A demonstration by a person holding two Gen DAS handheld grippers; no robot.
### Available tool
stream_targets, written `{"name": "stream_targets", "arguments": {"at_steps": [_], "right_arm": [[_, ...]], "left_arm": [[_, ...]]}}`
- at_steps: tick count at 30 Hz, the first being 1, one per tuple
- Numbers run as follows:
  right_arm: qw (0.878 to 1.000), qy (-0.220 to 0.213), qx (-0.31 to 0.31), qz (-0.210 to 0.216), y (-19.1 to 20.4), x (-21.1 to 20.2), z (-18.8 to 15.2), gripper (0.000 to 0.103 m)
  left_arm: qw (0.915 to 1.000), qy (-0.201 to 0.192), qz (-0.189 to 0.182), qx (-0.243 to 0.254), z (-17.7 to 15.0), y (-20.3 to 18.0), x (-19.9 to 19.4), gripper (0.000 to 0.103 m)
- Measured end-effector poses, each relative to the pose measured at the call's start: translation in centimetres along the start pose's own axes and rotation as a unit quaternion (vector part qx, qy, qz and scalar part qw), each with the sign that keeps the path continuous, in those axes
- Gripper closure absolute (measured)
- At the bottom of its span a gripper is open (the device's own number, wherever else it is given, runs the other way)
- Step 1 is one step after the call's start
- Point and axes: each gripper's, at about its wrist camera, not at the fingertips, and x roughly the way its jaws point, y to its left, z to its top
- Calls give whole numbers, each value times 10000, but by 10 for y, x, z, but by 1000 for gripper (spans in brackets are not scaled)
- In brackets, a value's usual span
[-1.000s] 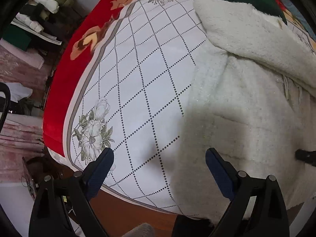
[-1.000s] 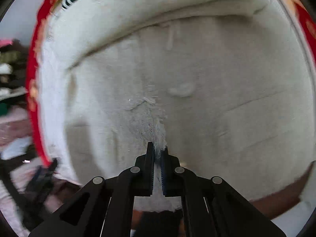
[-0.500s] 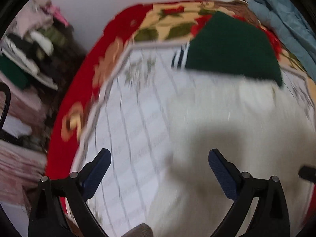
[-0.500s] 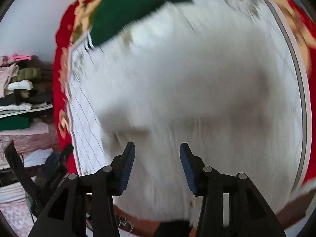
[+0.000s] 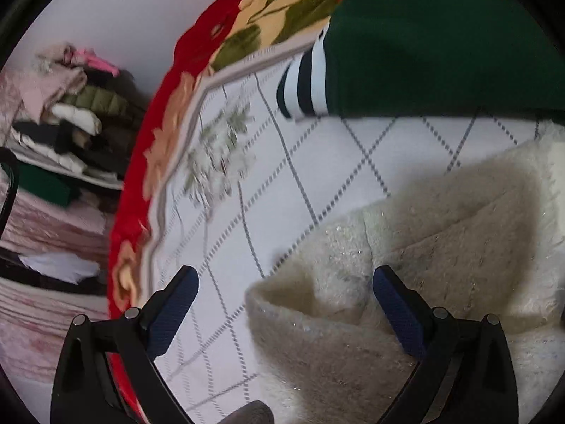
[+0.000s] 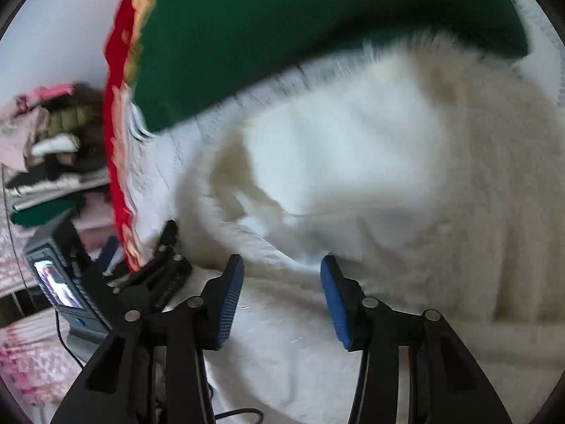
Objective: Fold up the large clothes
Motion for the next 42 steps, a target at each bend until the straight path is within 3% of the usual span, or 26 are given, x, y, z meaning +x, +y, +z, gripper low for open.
{"name": "stream_targets", "arguments": {"at_steps": [5,10,13,14,15,21,26,28,30,32,34,35,36,38,42], "right_arm": [[9989,298,-375,11,5,7,-22,67],[9991,293,-251,194,10,21,-5,62],[9977,499,-467,30,23,42,7,64],[9970,448,-620,-137,30,43,6,87],[9959,412,-735,-335,35,45,7,94],[9937,-482,-804,-617,63,8,2,98],[9866,-1031,-954,-833,83,-25,14,98],[9823,-1186,-1034,-1019,91,-29,29,98],[9847,-858,-1045,-1102,88,-16,46,98],[9907,-547,-669,-1050,74,-15,57,96],[9914,-826,-404,-936,66,-45,54,93],[9903,-1043,-306,-868,61,-67,48,82],[9877,-1233,-203,-937,56,-86,42,60],[9799,-1488,9,-1330,41,-113,29,46],[9782,-1191,550,-1609,9,-107,17,46]], "left_arm": [[9998,-26,-147,-132,-11,3,2,2],[9992,93,-334,-213,-6,6,3,2],[9993,26,-334,-167,-6,6,2,2],[9993,-4,-336,-156,-6,7,0,2],[9992,-27,-349,-167,-6,8,-1,2],[9963,-110,-640,-556,-5,36,-19,2],[9951,-301,-717,-606,2,47,-34,2],[9951,-349,-702,-606,5,48,-37,2],[9955,-377,-637,-591,9,48,-41,2],[9956,-432,-604,-574,11,47,-50,2],[9952,-526,-586,-590,13,49,-60,2],[9948,-583,-591,-586,15,47,-66,2],[9943,-636,-633,-573,16,43,-71,2],[9943,-639,-686,-505,20,31,-72,2],[9970,-485,-600,-52,25,-14,-54,2]]}}
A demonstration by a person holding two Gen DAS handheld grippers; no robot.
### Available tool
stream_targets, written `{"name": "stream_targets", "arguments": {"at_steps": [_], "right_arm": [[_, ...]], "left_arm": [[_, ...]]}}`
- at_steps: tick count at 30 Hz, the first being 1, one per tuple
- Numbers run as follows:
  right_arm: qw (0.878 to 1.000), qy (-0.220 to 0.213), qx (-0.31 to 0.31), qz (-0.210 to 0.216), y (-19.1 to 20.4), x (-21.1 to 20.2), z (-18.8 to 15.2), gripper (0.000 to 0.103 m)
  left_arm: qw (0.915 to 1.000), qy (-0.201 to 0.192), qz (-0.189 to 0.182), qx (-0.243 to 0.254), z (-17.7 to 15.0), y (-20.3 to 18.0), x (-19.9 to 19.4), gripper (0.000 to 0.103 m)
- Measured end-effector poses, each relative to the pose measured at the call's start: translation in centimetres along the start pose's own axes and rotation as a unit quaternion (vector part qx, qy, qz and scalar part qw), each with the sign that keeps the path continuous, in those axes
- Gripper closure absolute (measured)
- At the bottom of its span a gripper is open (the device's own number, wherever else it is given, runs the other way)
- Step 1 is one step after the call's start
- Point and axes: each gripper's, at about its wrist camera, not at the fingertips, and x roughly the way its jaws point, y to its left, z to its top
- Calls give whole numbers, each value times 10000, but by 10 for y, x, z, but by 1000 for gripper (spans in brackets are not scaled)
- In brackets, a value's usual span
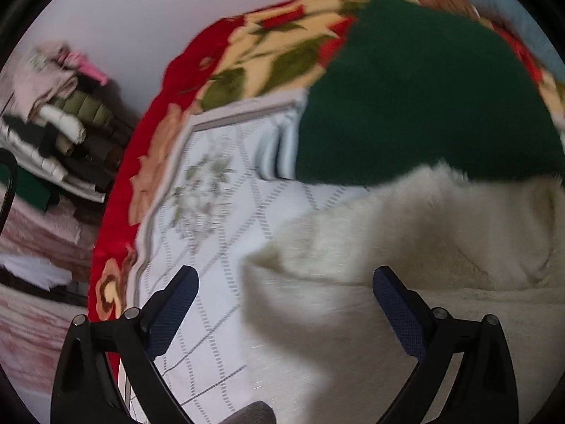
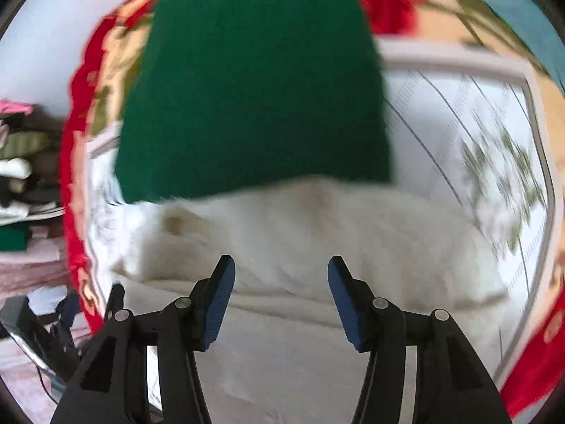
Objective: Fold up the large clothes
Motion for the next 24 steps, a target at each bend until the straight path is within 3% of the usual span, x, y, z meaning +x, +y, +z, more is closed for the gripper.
{"name": "stream_targets", "arguments": {"at_steps": [2,5,6,8,9,24], "right_arm": [[9997,186,7,-127,-7,16,-4,46],[9961,447,-109,-751,-4,52,-6,46],[9949,471,-56,-895,-5,63,-7,55],[9945,193,104,-1028,-10,70,-10,87],[9947,125,173,-1008,-10,72,-12,90],[9877,-1011,1187,-126,-34,-9,-26,94]], "left_arm": [[9996,161,14,240,-2,-18,16,2],[9979,199,174,585,-8,-36,30,2],[9975,132,213,663,-10,-39,31,2],[9963,31,240,825,-11,-42,31,2],[9960,-1,232,859,-11,-42,30,2],[9937,-136,144,1100,-9,-47,38,2]]}}
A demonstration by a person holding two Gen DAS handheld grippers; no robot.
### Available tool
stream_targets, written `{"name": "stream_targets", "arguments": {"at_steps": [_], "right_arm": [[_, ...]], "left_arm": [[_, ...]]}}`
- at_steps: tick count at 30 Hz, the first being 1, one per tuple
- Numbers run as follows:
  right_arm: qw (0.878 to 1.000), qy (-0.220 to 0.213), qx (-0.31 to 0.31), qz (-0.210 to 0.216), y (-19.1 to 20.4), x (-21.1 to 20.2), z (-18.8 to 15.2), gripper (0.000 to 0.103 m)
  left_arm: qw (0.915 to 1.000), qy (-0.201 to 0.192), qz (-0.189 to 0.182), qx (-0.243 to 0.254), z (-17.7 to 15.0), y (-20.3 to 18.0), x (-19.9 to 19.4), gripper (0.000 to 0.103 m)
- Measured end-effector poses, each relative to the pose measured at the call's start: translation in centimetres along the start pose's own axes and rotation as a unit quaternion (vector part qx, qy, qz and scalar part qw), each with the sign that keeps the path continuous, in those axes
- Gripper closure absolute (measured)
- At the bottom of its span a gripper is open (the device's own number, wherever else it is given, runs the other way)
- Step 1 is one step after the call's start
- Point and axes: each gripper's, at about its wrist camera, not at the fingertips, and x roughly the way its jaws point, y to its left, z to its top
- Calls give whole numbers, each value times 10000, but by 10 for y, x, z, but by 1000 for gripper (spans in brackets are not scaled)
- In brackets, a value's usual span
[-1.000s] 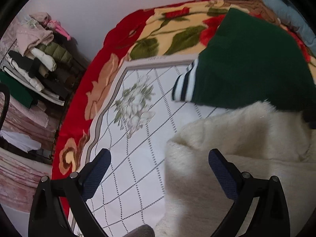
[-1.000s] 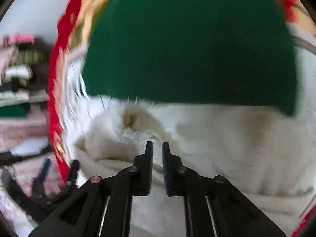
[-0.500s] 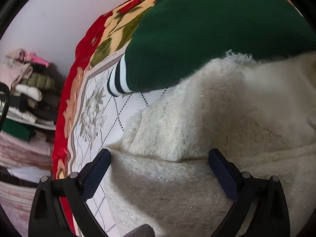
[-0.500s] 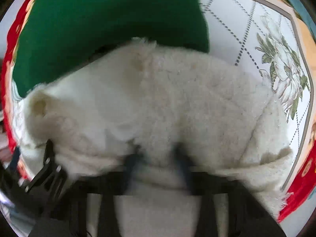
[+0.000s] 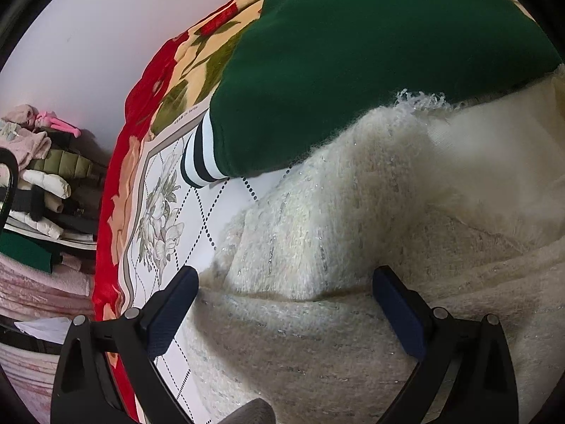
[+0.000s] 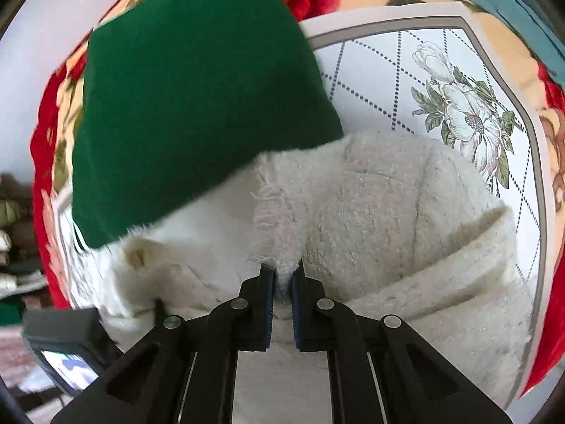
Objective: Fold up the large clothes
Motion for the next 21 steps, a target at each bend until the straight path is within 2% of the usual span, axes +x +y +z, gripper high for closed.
{"name": "stream_targets", "arguments": {"at_steps": [3,5,6,7,8,9,10,12,15,19,21], "right_arm": [[9999,-45,35,127,-4,13,10,93],[9981,513,60,326,-3,44,12,84],[9966,704,55,418,-9,47,12,83],[9962,717,-37,492,-14,40,11,83],[9958,724,-169,543,-15,33,9,74],[9954,727,-339,516,-17,21,5,60],[9952,714,-431,512,-19,12,0,56],[9934,769,-510,686,-27,-9,-13,56],[9915,895,-576,748,-24,-12,-21,56],[9926,947,-602,468,10,25,-9,56],[9918,1110,-635,64,23,50,-2,56]], "left_arm": [[10000,0,7,-42,-1,3,1,2],[9999,-40,-36,-128,-2,10,-8,2],[9997,-90,-66,-196,-2,15,-14,2],[9995,-135,-79,-258,-4,20,-20,2],[9992,-194,-63,-346,-6,26,-30,2],[9989,-229,-43,-395,-8,30,-35,2],[9985,-264,-9,-481,-11,35,-42,2],[9975,-259,4,-650,-18,41,-51,2],[9972,-118,90,-738,-21,37,-47,2],[9963,-24,394,-764,-11,21,-30,2],[9965,-42,558,-623,-5,10,-21,2]]}}
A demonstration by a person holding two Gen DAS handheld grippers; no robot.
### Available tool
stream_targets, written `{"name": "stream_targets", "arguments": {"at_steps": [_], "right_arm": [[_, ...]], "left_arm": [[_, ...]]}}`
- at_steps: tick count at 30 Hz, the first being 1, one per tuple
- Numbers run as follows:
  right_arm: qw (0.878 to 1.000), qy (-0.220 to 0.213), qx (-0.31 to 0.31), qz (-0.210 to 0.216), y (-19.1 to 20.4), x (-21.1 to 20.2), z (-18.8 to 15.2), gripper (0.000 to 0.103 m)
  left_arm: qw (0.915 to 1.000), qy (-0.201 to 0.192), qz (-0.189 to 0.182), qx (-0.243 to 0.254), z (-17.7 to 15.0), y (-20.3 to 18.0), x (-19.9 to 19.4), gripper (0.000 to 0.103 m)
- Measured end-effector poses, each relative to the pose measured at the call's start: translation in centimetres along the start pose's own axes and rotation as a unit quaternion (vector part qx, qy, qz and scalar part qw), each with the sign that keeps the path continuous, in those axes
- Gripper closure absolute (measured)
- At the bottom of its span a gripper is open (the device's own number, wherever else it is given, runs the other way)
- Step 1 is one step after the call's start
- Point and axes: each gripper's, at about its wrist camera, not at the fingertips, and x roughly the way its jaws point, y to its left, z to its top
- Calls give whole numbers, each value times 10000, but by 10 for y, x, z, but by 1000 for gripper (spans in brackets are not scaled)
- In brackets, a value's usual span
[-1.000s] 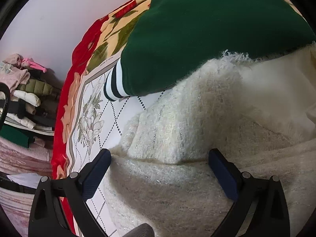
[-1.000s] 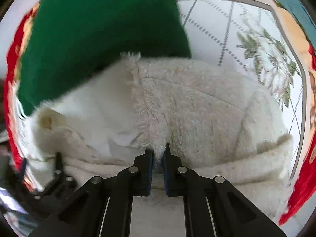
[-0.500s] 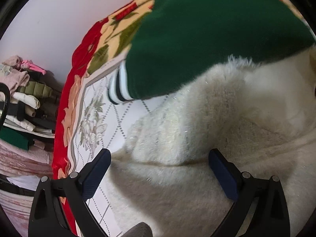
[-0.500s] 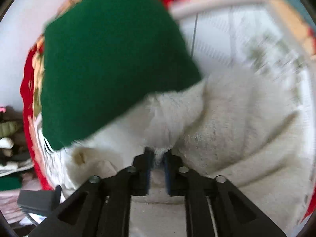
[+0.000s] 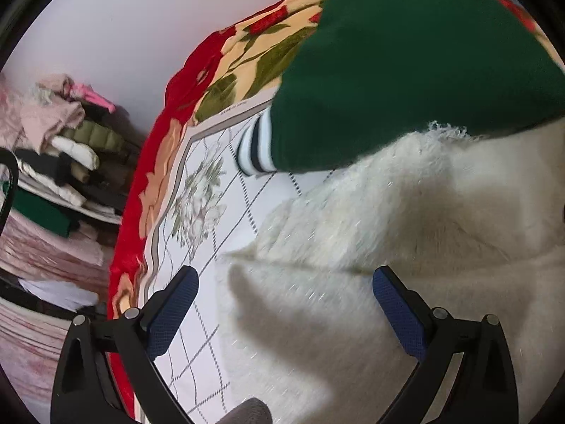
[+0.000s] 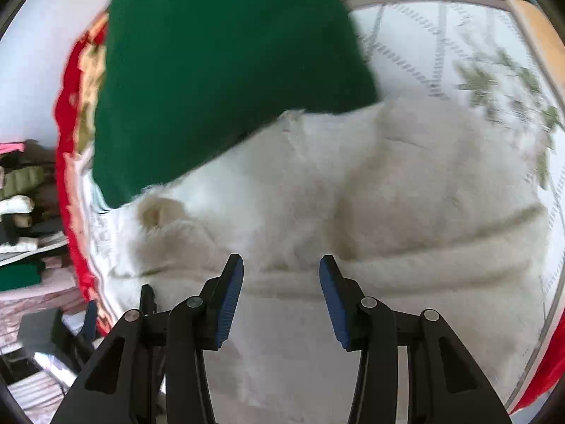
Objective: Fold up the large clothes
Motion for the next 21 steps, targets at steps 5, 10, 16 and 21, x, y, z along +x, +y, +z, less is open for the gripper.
{"name": "stream_targets", "arguments": {"at_steps": [5,10,16,21], "right_arm": [[9968,232,164,-747,8,35,12,79],[9972,-150,569,-456,3,9,6,97],[9903,-857,1078,171,4,-36,0,99],[9899,-575,1215,456,-6,-9,19,94]], "left_arm": [[9997,-4,-36,226,2,-12,8,2],[9991,-49,-255,327,-1,-11,8,2],[9982,-104,-369,451,-2,-12,11,2],[9984,-76,-497,248,1,1,6,2]]}}
